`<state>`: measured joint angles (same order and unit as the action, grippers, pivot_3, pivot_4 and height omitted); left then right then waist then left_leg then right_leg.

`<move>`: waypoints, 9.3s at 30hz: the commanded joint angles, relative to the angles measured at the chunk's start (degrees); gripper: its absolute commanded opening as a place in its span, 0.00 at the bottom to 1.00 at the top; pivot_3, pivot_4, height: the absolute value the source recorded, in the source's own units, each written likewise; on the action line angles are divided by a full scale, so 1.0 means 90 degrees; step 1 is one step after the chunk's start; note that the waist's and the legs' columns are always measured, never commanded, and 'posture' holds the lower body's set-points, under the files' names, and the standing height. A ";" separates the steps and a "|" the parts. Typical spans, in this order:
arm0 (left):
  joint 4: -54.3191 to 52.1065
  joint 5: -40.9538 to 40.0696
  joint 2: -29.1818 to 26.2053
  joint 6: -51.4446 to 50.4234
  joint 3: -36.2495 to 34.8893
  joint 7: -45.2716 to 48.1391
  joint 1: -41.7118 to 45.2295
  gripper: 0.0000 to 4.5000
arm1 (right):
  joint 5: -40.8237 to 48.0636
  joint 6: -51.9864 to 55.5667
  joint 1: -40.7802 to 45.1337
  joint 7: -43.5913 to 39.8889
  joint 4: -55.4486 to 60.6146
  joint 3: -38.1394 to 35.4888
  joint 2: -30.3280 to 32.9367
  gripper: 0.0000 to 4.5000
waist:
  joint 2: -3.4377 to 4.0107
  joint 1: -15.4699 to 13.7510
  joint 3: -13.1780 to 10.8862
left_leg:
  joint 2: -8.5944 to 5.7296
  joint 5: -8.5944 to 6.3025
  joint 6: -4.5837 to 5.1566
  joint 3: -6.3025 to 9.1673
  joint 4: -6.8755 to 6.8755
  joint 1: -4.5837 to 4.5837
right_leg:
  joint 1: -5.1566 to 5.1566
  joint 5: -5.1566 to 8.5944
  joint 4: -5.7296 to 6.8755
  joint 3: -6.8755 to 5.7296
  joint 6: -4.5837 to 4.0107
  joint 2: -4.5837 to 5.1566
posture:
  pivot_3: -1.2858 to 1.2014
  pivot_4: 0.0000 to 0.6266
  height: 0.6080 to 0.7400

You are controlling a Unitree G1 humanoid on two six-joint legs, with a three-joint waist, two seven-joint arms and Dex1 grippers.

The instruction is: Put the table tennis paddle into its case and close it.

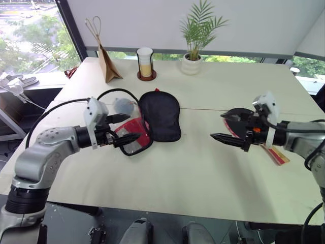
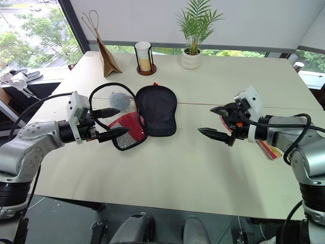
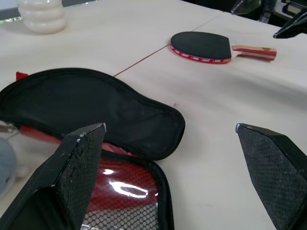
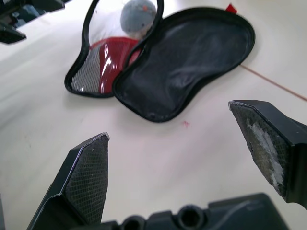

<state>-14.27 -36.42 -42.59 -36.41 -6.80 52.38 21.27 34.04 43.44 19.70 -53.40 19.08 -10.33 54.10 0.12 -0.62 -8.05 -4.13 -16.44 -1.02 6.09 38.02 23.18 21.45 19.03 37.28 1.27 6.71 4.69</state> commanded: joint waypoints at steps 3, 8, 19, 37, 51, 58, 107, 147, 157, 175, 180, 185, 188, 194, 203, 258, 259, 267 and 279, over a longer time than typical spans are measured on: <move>0.0026 -0.0026 -0.0100 0.0113 -0.0215 0.0123 0.0191 1.00 | 0.0112 0.0042 -0.0011 0.0029 0.0320 -0.0183 0.0082 0.99 | 0.0000 0.0004 0.0000 | 0.0000 0.0000 0.0000 0.0000 0.0000 0.0000 | 0.0001 0.0000 0.0000 0.0000 0.0000 0.0000 | 0.52 0.24 1.00; 0.0116 -0.0037 -0.0049 0.0111 -0.0172 0.0247 0.0334 1.00 | 0.0036 0.0000 -0.0154 0.0147 0.0384 -0.0206 0.0005 0.99 | 0.0000 0.0001 0.0000 | 0.0000 0.0000 0.0000 0.0000 0.0000 0.0000 | 0.0000 0.0000 0.0000 0.0000 0.0000 0.0000 | 0.52 0.24 1.00; 0.0308 0.0146 0.0003 0.0210 -0.0011 0.0393 0.0474 1.00 | 0.0099 0.0190 -0.0176 0.0416 0.0345 -0.0089 -0.0128 0.99 | 0.0000 0.0003 0.0000 | 0.0000 0.0000 0.0000 0.0000 0.0000 0.0000 | 0.0000 0.0000 0.0001 0.0000 0.0000 -0.0001 | 0.52 0.24 1.00; 0.0864 0.0465 -0.0007 0.0524 0.0082 0.0560 0.0762 1.00 | -0.1000 0.1175 0.2398 0.1491 -0.1889 0.2160 -0.1952 0.99 | 0.0001 0.0183 -0.0001 | 0.0000 0.0003 -0.0005 0.0000 -0.0002 0.0006 | 0.0017 0.0000 0.0011 -0.0001 0.0000 -0.0002 | 0.52 0.24 1.00; 0.0261 0.0407 -0.0119 0.0398 -0.0181 0.0302 0.0284 1.00 | -0.2471 -0.0642 0.3976 0.2364 -0.6172 0.2359 -0.4229 0.99 | 0.0000 0.0330 0.0000 | -0.0009 0.0019 -0.0032 -0.0002 -0.0002 0.0026 | 0.0090 -0.0001 0.0102 -0.0002 -0.0001 0.0000 | 0.52 0.24 1.00; 0.0212 0.0413 -0.0131 0.0397 -0.0191 0.0230 0.0269 1.00 | -0.2768 -0.0838 0.4091 0.1995 -0.6484 0.2492 -0.4627 0.99 | 0.0000 0.0472 0.0000 | -0.0006 0.0021 -0.0036 -0.0002 -0.0007 0.0025 | 0.0099 -0.0001 0.0117 -0.0002 -0.0001 -0.0002 | 0.52 0.24 1.00; 0.0129 0.0508 0.0108 0.0493 0.0058 0.0122 0.0263 1.00 | -0.2959 -0.0515 0.1799 -0.0987 -0.3037 0.2688 -0.1096 0.01 | 0.0001 0.0288 -0.0001 | -0.0017 0.0025 -0.0042 -0.0003 0.0000 0.0026 | 0.0127 0.0000 0.0170 0.0011 -0.0002 0.0007 | 0.52 0.24 1.00; 0.0368 0.0582 0.0313 0.0650 0.0335 0.0389 0.0442 1.00 | -0.2215 0.0832 0.1020 0.0989 -0.2391 0.0086 0.0044 0.99 | 0.0002 0.0133 -0.0002 | -0.0014 0.0027 -0.0038 -0.0005 -0.0005 0.0027 | 0.0093 0.0000 0.0102 0.0008 -0.0002 0.0005 | 0.52 0.24 1.00; 0.0530 0.0533 0.0303 0.0740 0.0494 0.0921 0.0659 1.00 | -0.2451 -0.0133 0.0722 0.0275 -0.4061 0.0266 0.0753 0.99 | 0.0003 0.0189 -0.0002 | -0.0005 0.0027 -0.0037 -0.0025 -0.0004 0.0025 | 0.0094 0.0000 0.0100 0.0014 -0.0002 0.0001 | 0.52 0.24 1.00; 0.0444 0.0261 0.0057 0.0485 0.0539 0.1423 0.0903 1.00 | -0.2802 -0.1064 0.0930 -0.0550 -0.5578 0.0998 0.0486 0.68 | 0.0003 0.0168 -0.0002 | -0.0005 0.0027 -0.0037 -0.0031 0.0004 0.0024 | 0.0092 0.0000 0.0100 0.0017 -0.0002 0.0001 | 0.52 0.24 1.00; 0.0476 0.0299 0.0062 0.0510 0.0568 0.1413 0.0918 1.00 | -0.2804 -0.1057 0.1062 -0.0655 -0.5665 0.1003 0.0471 0.20 | 0.0001 0.0168 -0.0001 | -0.0005 0.0028 -0.0037 -0.0031 0.0005 0.0024 | 0.0091 0.0000 0.0100 0.0016 -0.0002 0.0000 | 0.52 0.24 1.00; 0.0518 0.0351 0.0069 0.0545 0.0576 0.1422 0.0931 1.00 | -0.2648 -0.0783 0.1244 -0.0684 -0.5366 0.0870 0.0458 0.20 | 0.0003 0.0168 -0.0002 | -0.0004 0.0028 -0.0037 -0.0031 0.0007 0.0024 | 0.0093 0.0000 0.0102 0.0017 -0.0002 0.0000 | 0.52 0.24 1.00; 0.0631 0.0411 0.0066 0.0605 0.0547 0.1416 0.0960 1.00 | -0.2325 -0.0106 0.1376 -0.0552 -0.4478 0.0610 0.0443 0.20 | 0.0006 0.0187 -0.0004 | -0.0004 0.0028 -0.0037 -0.0031 0.0007 0.0024 | 0.0095 0.0000 0.0102 0.0018 -0.0002 0.0000 | 0.52 0.24 1.00; 0.0850 0.0481 0.0048 0.0728 0.0513 0.1445 0.0995 1.00 | -0.1852 0.1839 0.1661 0.0349 -0.2245 0.0211 0.0198 0.20 | 0.0019 0.0158 -0.0010 | -0.0004 0.0027 -0.0037 -0.0032 0.0000 0.0028 | 0.0104 0.0000 0.0103 0.0018 -0.0002 0.0001 | 0.52 0.24 1.00; 0.1300 0.0627 0.0038 0.0907 0.0542 0.1587 0.1172 1.00 | -0.1629 0.5424 0.2666 0.2653 0.0317 0.0761 -0.1560 0.20 | 0.0016 0.0142 -0.0009 | -0.0004 0.0027 -0.0037 -0.0028 -0.0001 0.0030 | 0.0107 0.0000 0.0104 0.0018 -0.0002 0.0004 | 0.52 0.24 1.00; 0.1900 0.1155 0.0299 0.1091 0.0860 0.1938 0.1741 1.00 | 0.8773 0.3979 0.3316 1.2726 -0.2024 0.3479 -0.1507 0.20 | 0.0014 0.0510 -0.0009 | -0.0004 0.0032 -0.0031 -0.0013 -0.0006 0.0035 | 0.0104 0.0000 0.0111 0.0003 -0.0002 -0.0001 | 0.52 0.24 1.00; 0.1906 0.1159 0.0305 0.1096 0.0860 0.1940 0.1749 1.00 | 0.8773 0.4003 0.3356 1.2551 -0.2011 0.3574 -0.1407 0.20 | 0.0014 0.0508 -0.0009 | -0.0004 0.0032 -0.0031 -0.0013 -0.0006 0.0035 | 0.0103 0.0000 0.0109 0.0003 -0.0002 -0.0001 | 0.52 0.24 1.00; 0.2062 0.1227 0.0343 0.1165 0.0881 0.2002 0.1890 1.00 | 0.8773 0.4108 0.4009 1.1478 -0.1799 0.4391 -0.0662 0.20 | 0.0014 0.0507 -0.0009 | -0.0002 0.0031 -0.0030 -0.0014 -0.0007 0.0035 | 0.0103 0.0000 0.0104 0.0004 -0.0002 0.0000 | 0.52 0.24 1.00; 0.2205 0.1298 0.0397 0.1227 0.0911 0.2120 0.1973 1.00 | 0.8773 0.3964 0.4776 1.1127 -0.1876 0.4561 -0.0268 0.20 | 0.0014 0.0460 -0.0009 | -0.0003 0.0031 -0.0030 -0.0014 -0.0007 0.0037 | 0.0104 0.0000 0.0101 0.0005 -0.0002 0.0007 | 0.52 0.24 1.00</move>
<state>6.11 -24.61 -38.93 -26.52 1.53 71.05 37.74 111.68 79.46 60.01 47.91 1.70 32.49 50.70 0.24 3.51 -8.13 -4.16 -16.16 -1.28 5.97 37.96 23.52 22.39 19.02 38.18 1.32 6.69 4.75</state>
